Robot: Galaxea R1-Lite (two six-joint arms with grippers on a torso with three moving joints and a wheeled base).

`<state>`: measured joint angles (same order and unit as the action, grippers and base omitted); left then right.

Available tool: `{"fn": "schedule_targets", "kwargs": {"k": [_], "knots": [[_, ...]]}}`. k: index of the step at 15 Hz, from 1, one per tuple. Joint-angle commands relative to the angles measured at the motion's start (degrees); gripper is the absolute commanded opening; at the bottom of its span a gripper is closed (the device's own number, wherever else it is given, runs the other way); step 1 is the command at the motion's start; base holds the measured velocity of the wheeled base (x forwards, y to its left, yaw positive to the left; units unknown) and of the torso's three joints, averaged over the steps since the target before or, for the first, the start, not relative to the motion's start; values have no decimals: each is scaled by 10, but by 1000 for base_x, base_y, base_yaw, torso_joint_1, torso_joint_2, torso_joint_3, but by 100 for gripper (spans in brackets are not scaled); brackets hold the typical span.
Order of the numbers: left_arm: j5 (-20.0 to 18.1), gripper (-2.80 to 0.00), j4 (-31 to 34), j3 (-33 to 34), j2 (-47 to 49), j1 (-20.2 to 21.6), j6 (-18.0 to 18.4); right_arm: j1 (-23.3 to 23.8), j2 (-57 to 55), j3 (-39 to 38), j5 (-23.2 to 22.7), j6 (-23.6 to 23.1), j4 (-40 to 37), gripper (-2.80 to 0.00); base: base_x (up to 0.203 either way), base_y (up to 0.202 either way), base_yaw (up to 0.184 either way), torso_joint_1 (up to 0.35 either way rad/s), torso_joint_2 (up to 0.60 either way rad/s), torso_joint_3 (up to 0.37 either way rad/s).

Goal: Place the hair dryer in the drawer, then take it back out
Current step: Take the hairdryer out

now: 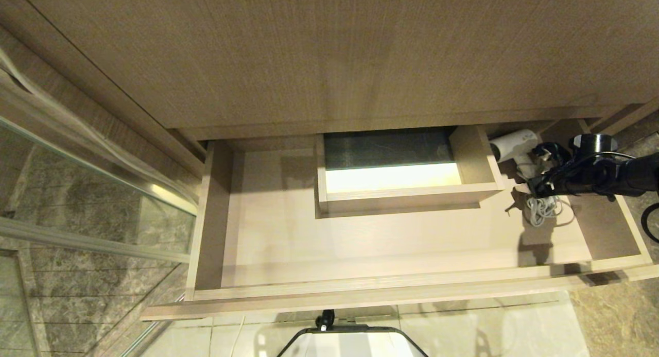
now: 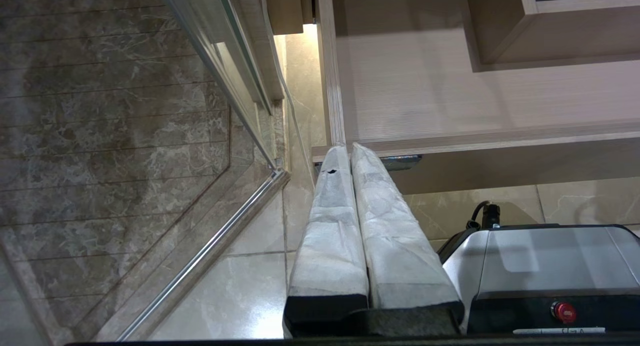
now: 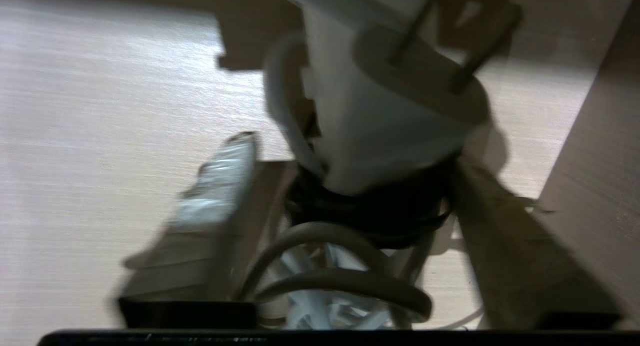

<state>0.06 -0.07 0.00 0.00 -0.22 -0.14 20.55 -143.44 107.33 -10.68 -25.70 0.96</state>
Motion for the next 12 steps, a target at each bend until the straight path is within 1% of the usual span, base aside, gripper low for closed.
{"fn": "schedule_targets", "kwargs": {"k": [1,6,9,12], "knots": [[0,-280,0,1,0,0,0,0,5,-7,0,-4,-3,-280,0,0,0,0,0,0],[0,-280,0,1,0,0,0,-5,57,-30,-1,-5,-9,-280,0,0,0,0,0,0],[0,-280,0,1,0,0,0,-5,112,-74,-1,-5,-42,-280,0,0,0,0,0,0],[0,-280,0,1,0,0,0,-4,173,-95,1,-7,-81,-280,0,0,0,0,0,0]]}}
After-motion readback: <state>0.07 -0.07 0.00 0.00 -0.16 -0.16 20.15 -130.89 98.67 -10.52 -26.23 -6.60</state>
